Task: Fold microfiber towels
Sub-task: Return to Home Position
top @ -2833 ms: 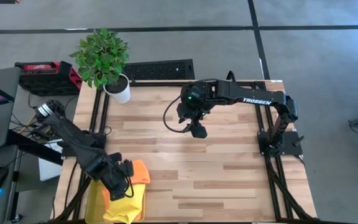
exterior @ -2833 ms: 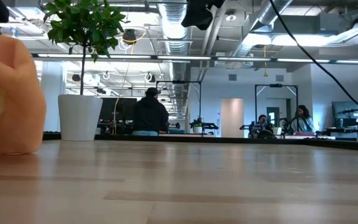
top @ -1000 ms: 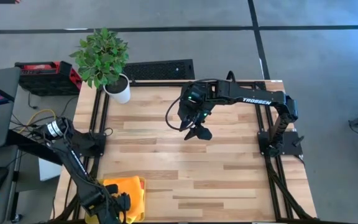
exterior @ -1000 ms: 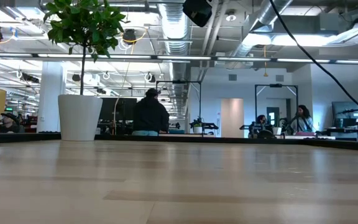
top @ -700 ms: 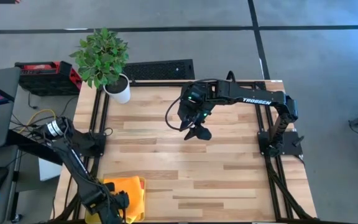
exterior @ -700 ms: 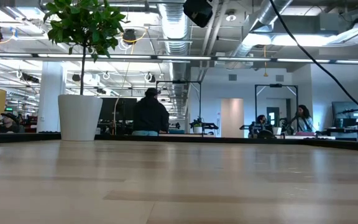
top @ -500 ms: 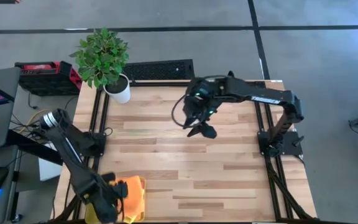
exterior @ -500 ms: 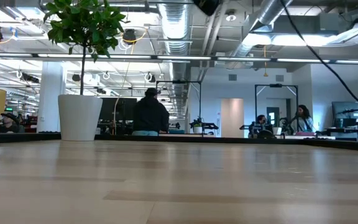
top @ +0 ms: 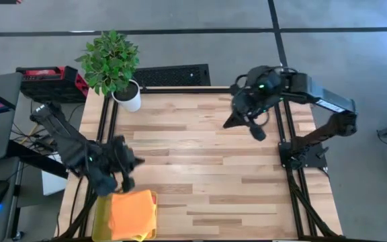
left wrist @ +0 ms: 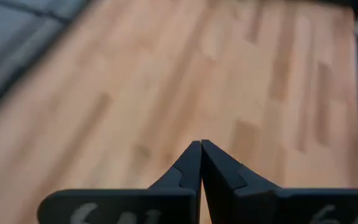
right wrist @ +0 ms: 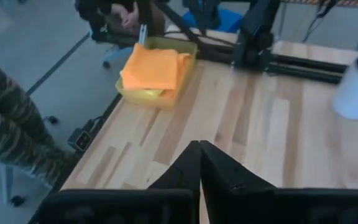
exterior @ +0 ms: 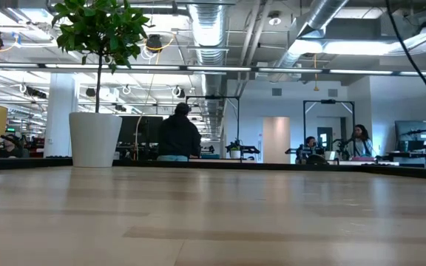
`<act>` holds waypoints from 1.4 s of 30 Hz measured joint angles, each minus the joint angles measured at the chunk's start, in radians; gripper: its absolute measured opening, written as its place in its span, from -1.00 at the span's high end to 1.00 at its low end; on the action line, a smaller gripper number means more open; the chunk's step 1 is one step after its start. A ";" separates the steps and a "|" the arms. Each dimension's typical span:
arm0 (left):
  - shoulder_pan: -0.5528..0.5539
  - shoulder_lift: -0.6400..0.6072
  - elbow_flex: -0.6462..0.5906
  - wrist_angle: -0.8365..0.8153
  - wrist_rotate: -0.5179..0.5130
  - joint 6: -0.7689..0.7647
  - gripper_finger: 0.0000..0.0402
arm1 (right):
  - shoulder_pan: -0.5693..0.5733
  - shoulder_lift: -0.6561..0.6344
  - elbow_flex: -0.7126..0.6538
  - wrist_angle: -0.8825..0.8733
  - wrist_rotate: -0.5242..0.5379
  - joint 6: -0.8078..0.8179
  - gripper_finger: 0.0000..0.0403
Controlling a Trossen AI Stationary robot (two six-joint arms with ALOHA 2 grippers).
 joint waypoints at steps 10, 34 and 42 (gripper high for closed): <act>0.184 -0.200 0.000 0.022 -0.069 0.263 1.00 | -0.108 -0.291 -0.342 0.206 -0.007 0.070 0.97; 0.217 -0.997 -0.667 0.776 -0.198 0.661 1.00 | -0.152 -0.970 -1.130 0.841 0.073 0.416 0.92; 0.219 -1.197 -0.829 0.826 -0.238 0.749 1.00 | -0.152 -1.137 -1.305 0.961 0.135 0.496 0.94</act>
